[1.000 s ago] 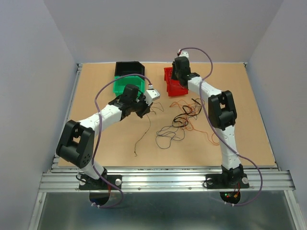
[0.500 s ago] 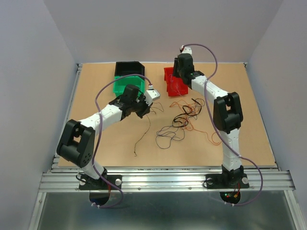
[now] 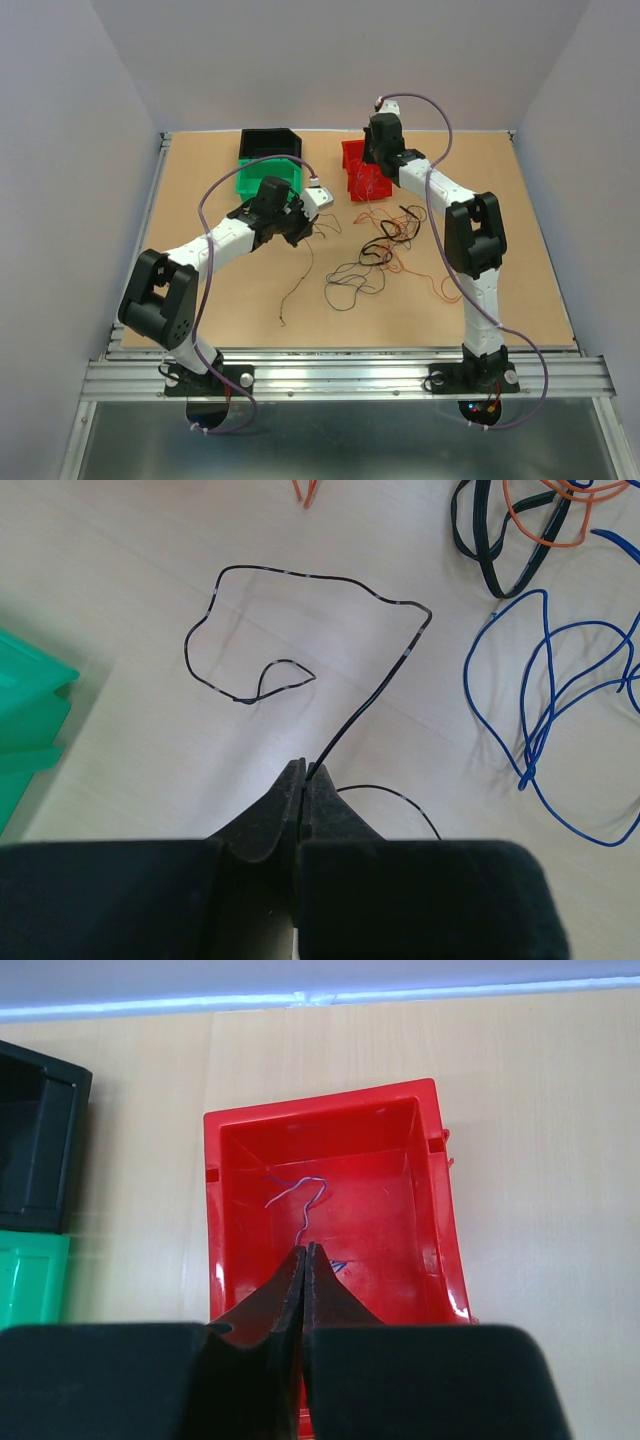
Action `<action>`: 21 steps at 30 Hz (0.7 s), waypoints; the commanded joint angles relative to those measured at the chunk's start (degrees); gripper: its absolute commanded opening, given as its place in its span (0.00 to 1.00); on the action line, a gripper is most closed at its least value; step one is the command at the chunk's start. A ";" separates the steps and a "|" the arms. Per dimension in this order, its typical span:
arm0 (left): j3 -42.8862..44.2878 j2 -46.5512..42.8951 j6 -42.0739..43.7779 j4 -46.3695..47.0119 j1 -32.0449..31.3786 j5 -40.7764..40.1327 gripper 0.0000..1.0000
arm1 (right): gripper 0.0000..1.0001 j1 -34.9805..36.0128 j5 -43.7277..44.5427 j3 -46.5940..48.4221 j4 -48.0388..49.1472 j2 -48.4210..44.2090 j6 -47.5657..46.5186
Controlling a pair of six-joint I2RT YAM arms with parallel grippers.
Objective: Untangle the cables
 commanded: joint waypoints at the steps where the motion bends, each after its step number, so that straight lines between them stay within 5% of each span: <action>1: 0.36 -0.22 0.68 0.43 -0.38 0.01 0.00 | 0.00 -0.42 0.48 -0.62 2.37 -2.93 -0.26; 9: 0.27 -0.30 0.68 0.52 -0.38 0.27 0.00 | 0.01 -0.42 1.36 2.81 10.90 2.52 -2.90; 12: 0.27 -0.13 0.68 0.43 -0.47 0.36 0.00 | 0.38 -0.42 -0.30 1.85 11.16 2.09 -2.63; 21: 0.36 0.14 0.86 0.43 -0.47 0.45 0.00 | 0.67 -0.42 -1.71 -10.96 11.77 -11.85 -1.32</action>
